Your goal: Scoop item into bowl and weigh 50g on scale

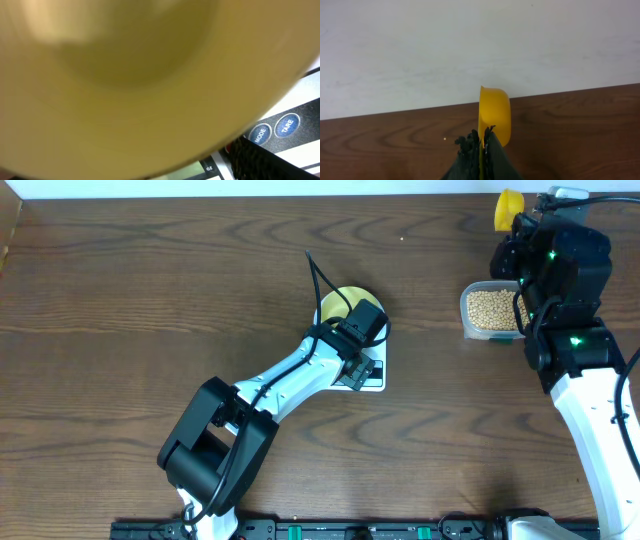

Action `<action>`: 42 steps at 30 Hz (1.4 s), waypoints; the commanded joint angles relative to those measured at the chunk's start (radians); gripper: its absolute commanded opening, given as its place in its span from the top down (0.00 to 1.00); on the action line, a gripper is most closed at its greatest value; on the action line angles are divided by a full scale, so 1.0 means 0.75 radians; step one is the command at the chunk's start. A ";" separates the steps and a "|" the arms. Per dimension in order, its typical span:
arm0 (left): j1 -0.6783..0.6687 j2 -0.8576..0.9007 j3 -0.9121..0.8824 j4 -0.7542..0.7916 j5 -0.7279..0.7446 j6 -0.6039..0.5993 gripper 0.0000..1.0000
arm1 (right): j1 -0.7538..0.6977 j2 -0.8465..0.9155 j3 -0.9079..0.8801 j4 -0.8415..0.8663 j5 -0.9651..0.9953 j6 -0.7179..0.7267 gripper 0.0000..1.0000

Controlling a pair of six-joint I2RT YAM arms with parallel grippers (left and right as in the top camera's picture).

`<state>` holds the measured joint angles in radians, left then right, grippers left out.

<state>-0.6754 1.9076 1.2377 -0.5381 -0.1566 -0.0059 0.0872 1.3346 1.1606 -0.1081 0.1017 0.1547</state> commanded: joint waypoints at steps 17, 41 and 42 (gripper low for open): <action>-0.001 0.045 0.004 -0.002 -0.017 0.052 0.11 | 0.008 -0.008 0.021 0.005 -0.006 -0.014 0.98; -0.001 0.077 0.005 -0.013 -0.018 0.068 0.11 | 0.008 -0.008 0.021 0.004 -0.006 -0.014 0.99; -0.001 0.075 0.006 -0.017 -0.018 0.068 0.11 | 0.008 -0.008 0.021 0.004 -0.005 -0.014 0.99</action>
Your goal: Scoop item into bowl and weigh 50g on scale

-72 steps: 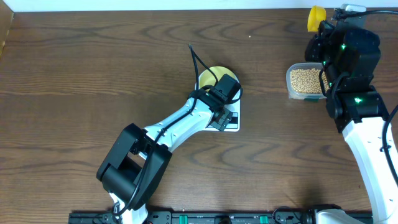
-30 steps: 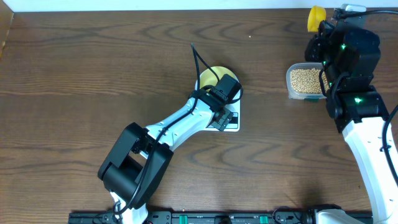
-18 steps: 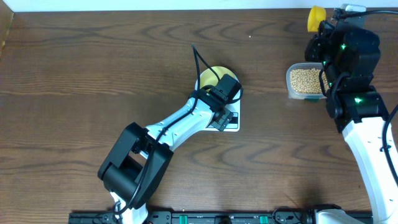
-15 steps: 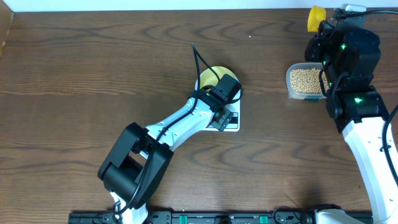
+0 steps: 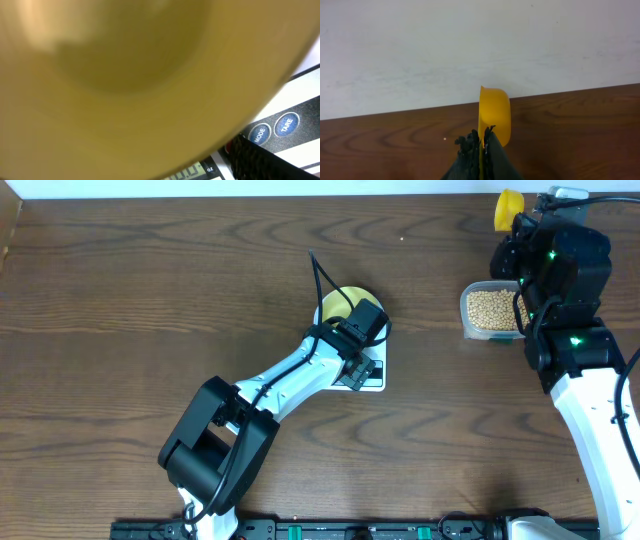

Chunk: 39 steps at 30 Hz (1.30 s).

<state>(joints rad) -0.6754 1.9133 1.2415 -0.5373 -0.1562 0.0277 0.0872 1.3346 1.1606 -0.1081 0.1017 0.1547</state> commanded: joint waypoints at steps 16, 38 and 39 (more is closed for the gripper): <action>-0.001 -0.209 0.002 -0.081 -0.017 0.021 0.11 | 0.008 -0.008 0.021 0.005 -0.005 -0.014 0.99; -0.001 -0.373 0.002 -0.119 -0.017 -0.037 0.11 | 0.008 -0.008 0.021 0.000 -0.005 -0.015 0.98; 0.000 -0.373 0.002 -0.127 -0.017 -0.037 0.11 | 0.008 -0.008 0.021 -0.001 -0.005 -0.015 0.98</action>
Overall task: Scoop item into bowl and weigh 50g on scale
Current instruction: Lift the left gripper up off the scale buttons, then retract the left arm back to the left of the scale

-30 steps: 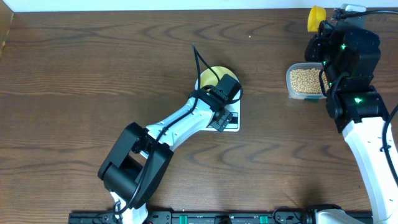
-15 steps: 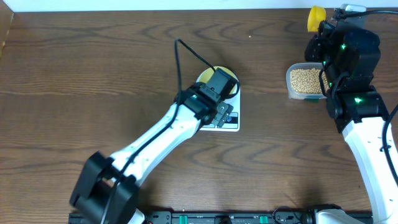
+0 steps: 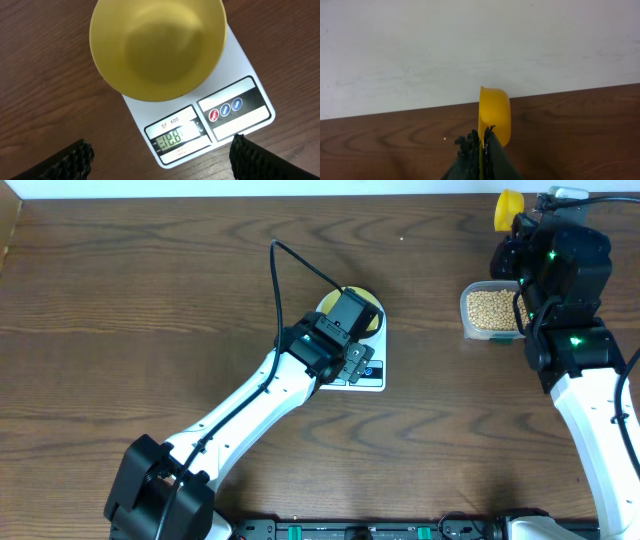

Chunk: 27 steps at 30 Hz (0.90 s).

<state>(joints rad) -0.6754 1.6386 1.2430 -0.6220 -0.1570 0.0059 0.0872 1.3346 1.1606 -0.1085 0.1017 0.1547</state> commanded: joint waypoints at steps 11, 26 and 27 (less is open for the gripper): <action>0.025 -0.076 -0.001 -0.034 0.222 0.204 0.11 | 0.008 -0.008 0.021 0.009 -0.004 -0.019 0.99; 0.317 -0.181 -0.001 -0.102 0.568 0.369 0.11 | 0.008 -0.008 0.021 0.030 -0.027 -0.018 0.99; 0.334 -0.198 -0.001 -0.102 0.569 0.384 0.11 | 0.008 -0.008 0.021 0.030 -0.038 -0.018 0.98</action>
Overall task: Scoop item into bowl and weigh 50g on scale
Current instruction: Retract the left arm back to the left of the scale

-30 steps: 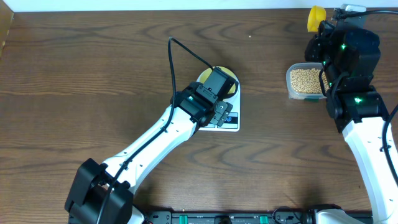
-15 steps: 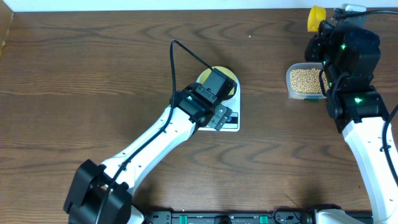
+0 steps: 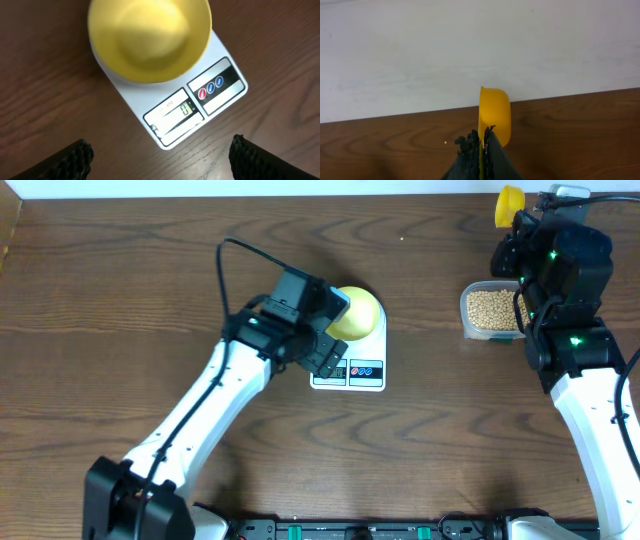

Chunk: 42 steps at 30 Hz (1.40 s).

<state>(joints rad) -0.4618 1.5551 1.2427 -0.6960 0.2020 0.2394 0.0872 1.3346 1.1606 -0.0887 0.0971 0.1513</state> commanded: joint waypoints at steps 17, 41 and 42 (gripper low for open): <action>0.249 -0.315 -0.041 -0.004 0.090 0.119 0.11 | 0.008 -0.008 0.021 0.045 -0.078 0.016 0.99; 0.195 -0.314 -0.062 0.022 0.015 0.156 0.11 | 0.008 -0.008 0.021 0.044 -0.089 0.016 0.98; 0.195 -0.314 -0.062 0.021 0.015 0.156 0.11 | 0.008 -0.008 0.021 0.044 -0.089 0.016 0.98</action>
<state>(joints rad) -0.3161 1.3258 1.2156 -0.6777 0.2295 0.3416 0.0875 1.3346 1.1606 -0.0589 0.0364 0.1524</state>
